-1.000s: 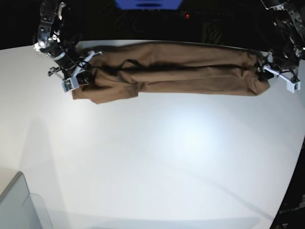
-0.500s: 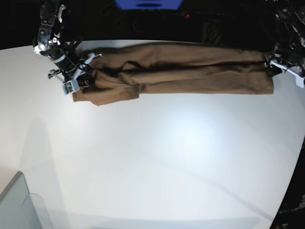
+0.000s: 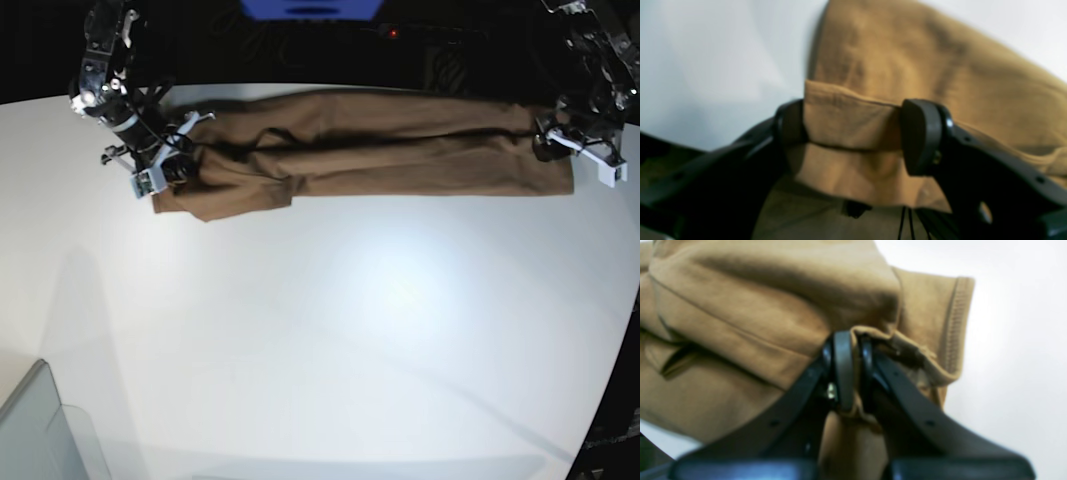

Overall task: Layout the t-shirt on the table in an organized manner, then fold the t-shirt properly
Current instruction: 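Grasp the shirt's end with the left gripper and fold it toward the right gripper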

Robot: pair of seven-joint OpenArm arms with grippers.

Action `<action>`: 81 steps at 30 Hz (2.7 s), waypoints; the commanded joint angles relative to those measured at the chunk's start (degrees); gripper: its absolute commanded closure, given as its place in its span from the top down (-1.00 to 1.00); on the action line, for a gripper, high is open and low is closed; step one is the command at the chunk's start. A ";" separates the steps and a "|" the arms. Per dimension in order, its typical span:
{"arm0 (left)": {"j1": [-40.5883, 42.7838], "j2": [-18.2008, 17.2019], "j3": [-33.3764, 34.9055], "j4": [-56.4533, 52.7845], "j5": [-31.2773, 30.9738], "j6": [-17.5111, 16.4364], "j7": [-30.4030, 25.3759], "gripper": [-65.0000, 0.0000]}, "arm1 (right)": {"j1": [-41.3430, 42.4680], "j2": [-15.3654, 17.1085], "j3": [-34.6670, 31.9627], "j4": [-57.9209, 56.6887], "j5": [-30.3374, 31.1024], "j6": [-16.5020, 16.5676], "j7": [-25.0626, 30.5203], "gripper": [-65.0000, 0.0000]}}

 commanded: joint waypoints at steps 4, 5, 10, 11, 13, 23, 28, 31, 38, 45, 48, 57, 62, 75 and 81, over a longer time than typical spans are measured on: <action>-1.34 -0.80 -0.53 -2.01 2.87 0.00 0.16 0.30 | -0.04 0.18 0.09 0.46 -0.52 0.38 -0.43 -1.00; -1.34 -0.71 -0.53 -2.27 4.27 -0.18 0.16 0.30 | -0.04 0.18 0.09 0.46 -0.52 0.38 -0.43 -1.00; -1.16 0.17 -0.17 -2.45 6.47 -0.36 -2.56 0.17 | -0.04 0.18 0.09 0.46 -0.52 0.38 -0.43 -1.00; -1.08 0.26 -0.17 -2.45 6.47 -0.36 -2.82 0.00 | -0.04 0.18 0.09 0.46 -0.52 0.38 -0.43 -1.00; -1.25 0.43 -0.17 -2.45 6.47 -0.36 -2.91 -0.43 | -0.04 0.18 0.09 0.46 -0.52 0.38 -0.43 -1.00; -3.80 -0.10 -0.44 -0.78 6.21 -0.36 -2.74 -1.00 | -0.39 0.09 0.09 0.46 -0.52 0.38 -0.43 -1.00; -5.29 0.26 -0.17 6.34 6.38 0.00 -2.38 -1.00 | -0.57 -1.14 -0.88 0.46 -0.52 0.38 -0.43 -1.00; -5.65 0.78 0.53 11.44 6.38 0.08 -2.30 -1.00 | -0.66 -2.73 -1.58 0.46 -0.52 0.38 -0.43 -1.00; -2.57 4.56 9.94 19.00 6.47 0.08 -2.30 -1.00 | -0.57 -4.40 -2.46 0.46 -0.52 0.38 -0.43 -1.00; -1.51 10.19 21.89 19.88 6.56 6.24 -2.56 -1.00 | -0.30 -4.40 -2.46 0.46 -0.52 0.38 -0.43 -1.00; -1.34 10.54 29.54 19.88 6.47 11.25 -2.82 -1.00 | -0.30 -4.31 -2.46 0.46 -0.52 0.38 -0.43 -1.00; -1.69 10.45 44.40 19.79 6.47 19.95 -2.91 -1.00 | -0.48 -4.22 -2.46 0.46 -0.52 0.38 -0.43 -1.00; -1.78 10.45 46.95 19.79 6.47 20.30 -2.91 -1.00 | -0.57 -4.22 -2.46 0.46 -0.52 0.38 -0.43 -1.00; -1.08 9.93 47.39 21.11 6.12 20.30 -2.82 0.02 | -0.57 -4.22 -2.46 0.46 -0.52 0.38 -0.52 -1.00; 1.12 9.40 46.77 27.00 6.30 20.21 -2.91 0.01 | -0.57 -4.22 -2.46 0.46 -0.52 0.38 -0.52 -1.00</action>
